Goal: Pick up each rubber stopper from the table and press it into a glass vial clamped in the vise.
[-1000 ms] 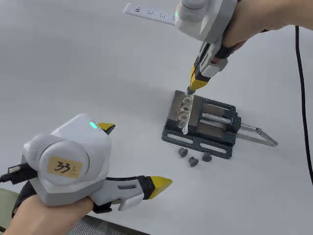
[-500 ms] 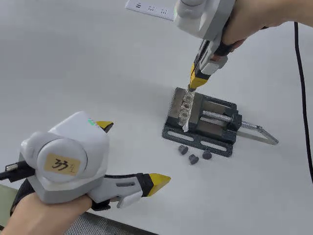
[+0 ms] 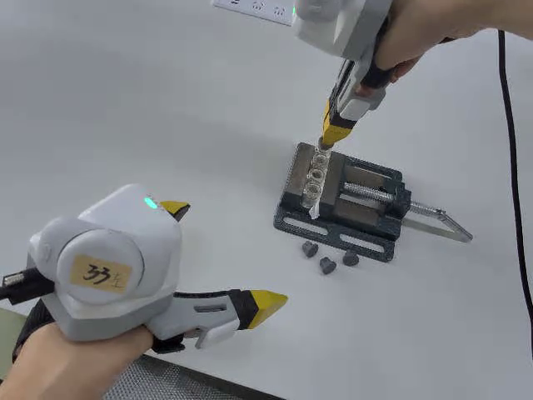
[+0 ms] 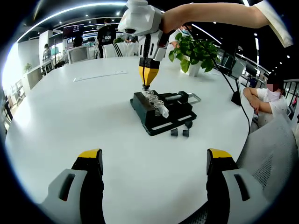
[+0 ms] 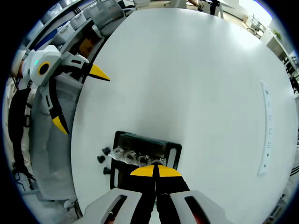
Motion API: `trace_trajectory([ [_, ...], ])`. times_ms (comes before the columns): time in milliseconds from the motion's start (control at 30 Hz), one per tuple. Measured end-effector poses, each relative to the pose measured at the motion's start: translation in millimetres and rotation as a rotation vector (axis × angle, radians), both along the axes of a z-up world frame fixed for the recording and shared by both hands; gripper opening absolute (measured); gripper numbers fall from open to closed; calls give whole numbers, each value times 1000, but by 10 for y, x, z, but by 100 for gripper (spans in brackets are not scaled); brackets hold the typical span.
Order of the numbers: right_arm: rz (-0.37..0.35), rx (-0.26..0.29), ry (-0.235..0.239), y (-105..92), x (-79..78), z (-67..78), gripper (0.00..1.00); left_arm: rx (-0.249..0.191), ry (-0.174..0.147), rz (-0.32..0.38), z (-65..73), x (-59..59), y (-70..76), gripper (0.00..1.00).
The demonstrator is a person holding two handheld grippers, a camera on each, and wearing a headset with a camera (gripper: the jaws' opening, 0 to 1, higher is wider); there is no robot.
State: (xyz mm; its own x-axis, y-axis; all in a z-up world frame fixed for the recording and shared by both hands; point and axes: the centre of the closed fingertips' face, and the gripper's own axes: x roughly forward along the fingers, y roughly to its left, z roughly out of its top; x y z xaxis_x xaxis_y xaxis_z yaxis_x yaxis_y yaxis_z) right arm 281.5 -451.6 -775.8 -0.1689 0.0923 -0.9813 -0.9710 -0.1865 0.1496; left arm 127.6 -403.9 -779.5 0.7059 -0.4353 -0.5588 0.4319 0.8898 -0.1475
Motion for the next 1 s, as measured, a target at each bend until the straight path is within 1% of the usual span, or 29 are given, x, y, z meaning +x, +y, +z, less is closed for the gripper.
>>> trace_trajectory([
  [67,-8,-1,-2,10,32,-17,0,0,0,0,0,-2,-1,91],
  [133,-5,3,-7,-5,5,-7,0,-2,-3,0,6,0,0,91],
  [233,-4,6,-28,-27,-52,14,0,1,-4,-1,8,2,3,91],
  [267,-17,-1,-37,-28,-61,17,0,0,-6,1,14,3,4,91],
  [333,25,-12,-54,-39,-97,32,0,-2,-10,0,28,9,-2,91],
  [433,1,-9,-46,-41,-78,31,0,1,-12,-5,42,19,-8,91],
  [467,-5,0,-42,-46,-69,33,0,1,-13,-5,45,23,-5,91],
  [533,-18,16,-36,-42,-115,44,0,1,-18,-5,57,31,0,91],
  [567,-37,26,-30,-36,-97,41,0,3,-20,-7,70,38,0,91],
  [600,-42,33,-29,-36,-87,41,0,5,-22,-8,73,42,3,91],
  [633,-43,45,-28,-52,-123,54,0,8,-25,-10,78,50,6,91],
  [700,-55,59,-27,-56,-139,60,0,8,-29,-13,106,65,1,91],
  [800,-54,102,-31,-61,-148,70,0,14,-36,-17,130,89,4,91],
  [867,-71,122,-30,-30,-112,68,0,16,-39,-18,140,100,3,91],
  [933,-79,147,-29,-36,-119,71,0,16,-40,-21,150,106,-5,91],
  [1000,-98,171,-12,-39,-117,79,0,18,-38,-26,150,110,-15,91],
])
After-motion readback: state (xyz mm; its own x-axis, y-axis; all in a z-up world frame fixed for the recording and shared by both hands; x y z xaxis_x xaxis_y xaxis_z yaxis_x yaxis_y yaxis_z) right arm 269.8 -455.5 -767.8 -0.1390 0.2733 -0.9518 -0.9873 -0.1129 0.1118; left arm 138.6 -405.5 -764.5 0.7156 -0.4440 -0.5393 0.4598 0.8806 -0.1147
